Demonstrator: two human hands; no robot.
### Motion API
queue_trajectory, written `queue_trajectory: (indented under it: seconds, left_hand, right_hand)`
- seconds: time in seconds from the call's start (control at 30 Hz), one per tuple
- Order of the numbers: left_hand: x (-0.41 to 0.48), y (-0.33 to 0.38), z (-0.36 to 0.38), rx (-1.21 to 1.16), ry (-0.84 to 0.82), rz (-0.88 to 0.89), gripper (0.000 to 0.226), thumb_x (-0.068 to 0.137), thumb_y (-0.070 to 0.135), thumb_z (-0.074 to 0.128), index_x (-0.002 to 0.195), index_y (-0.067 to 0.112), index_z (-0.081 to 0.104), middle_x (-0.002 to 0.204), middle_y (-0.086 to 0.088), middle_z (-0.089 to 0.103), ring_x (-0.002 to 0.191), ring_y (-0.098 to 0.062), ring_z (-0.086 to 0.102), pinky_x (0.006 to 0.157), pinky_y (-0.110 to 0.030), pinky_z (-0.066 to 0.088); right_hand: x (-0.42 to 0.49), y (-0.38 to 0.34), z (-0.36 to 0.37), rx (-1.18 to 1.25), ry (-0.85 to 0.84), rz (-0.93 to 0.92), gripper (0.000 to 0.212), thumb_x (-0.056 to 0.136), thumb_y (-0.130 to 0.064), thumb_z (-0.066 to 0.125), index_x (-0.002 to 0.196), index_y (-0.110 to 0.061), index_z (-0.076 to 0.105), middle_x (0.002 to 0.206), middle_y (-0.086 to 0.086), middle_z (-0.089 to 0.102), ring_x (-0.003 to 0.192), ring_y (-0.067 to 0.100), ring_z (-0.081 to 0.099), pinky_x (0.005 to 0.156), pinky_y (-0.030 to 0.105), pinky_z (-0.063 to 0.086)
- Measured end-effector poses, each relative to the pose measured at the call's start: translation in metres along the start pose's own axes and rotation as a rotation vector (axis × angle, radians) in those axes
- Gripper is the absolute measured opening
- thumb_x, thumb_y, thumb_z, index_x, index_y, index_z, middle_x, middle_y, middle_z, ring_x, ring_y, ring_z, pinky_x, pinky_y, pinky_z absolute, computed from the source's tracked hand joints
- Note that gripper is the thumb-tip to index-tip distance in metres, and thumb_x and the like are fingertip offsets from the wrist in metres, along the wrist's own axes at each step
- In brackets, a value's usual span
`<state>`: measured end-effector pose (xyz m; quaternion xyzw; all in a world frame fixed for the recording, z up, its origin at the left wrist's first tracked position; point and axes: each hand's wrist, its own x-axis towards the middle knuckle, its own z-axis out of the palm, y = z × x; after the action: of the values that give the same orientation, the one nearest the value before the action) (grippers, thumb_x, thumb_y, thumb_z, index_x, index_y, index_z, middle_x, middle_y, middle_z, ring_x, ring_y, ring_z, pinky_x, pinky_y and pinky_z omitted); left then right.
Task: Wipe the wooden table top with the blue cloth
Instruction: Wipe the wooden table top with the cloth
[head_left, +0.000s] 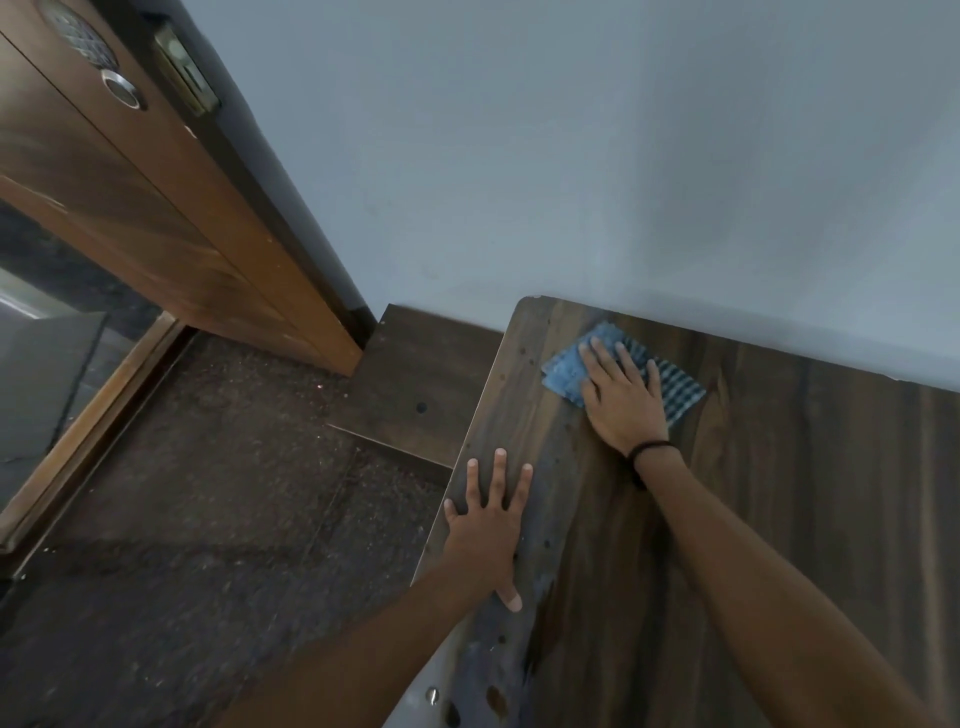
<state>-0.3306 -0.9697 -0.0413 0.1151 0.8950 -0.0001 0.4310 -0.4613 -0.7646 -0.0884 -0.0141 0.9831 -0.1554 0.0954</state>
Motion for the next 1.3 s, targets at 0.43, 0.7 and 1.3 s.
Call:
queue_trajectory:
  seconds: [0.43,0.7,1.3]
  left_hand:
    - [0.002,0.0,0.002,-0.001,0.014,-0.018,0.166,0.055,0.041,0.097,0.147,0.027,-0.041,0.147,-0.006,-0.055,0.139,-0.045,-0.04,0.113,-0.076,0.011]
    - [0.004,0.0,0.004,0.001,0.017,-0.02,0.165,0.057,0.04,0.096,0.147,0.026,-0.042,0.146,-0.007,-0.056,0.138,-0.046,-0.041,0.113,-0.076,0.01]
    - [0.002,-0.002,0.003,-0.019,0.019,0.001,0.164,0.057,0.039,0.096,0.148,0.028,-0.04,0.147,-0.006,-0.055,0.138,-0.044,-0.042,0.113,-0.076,0.008]
  right_hand:
    - [-0.016,-0.013,0.005,0.036,-0.007,-0.013,0.06,0.099,-0.044,0.017,0.158,-0.035,0.022,0.164,-0.017,0.018,0.154,0.014,0.008,0.123,0.055,0.002]
    - [0.065,-0.003,-0.019,0.104,-0.032,0.138,0.056,0.105,-0.033,0.026,0.16,-0.029,0.017,0.167,-0.012,0.01,0.154,0.019,0.002,0.12,0.061,-0.003]
    - [0.033,-0.011,-0.002,0.019,-0.096,-0.027,0.055,0.107,-0.043,0.017,0.16,-0.037,0.004,0.167,-0.017,-0.002,0.154,0.012,-0.006,0.122,0.055,-0.005]
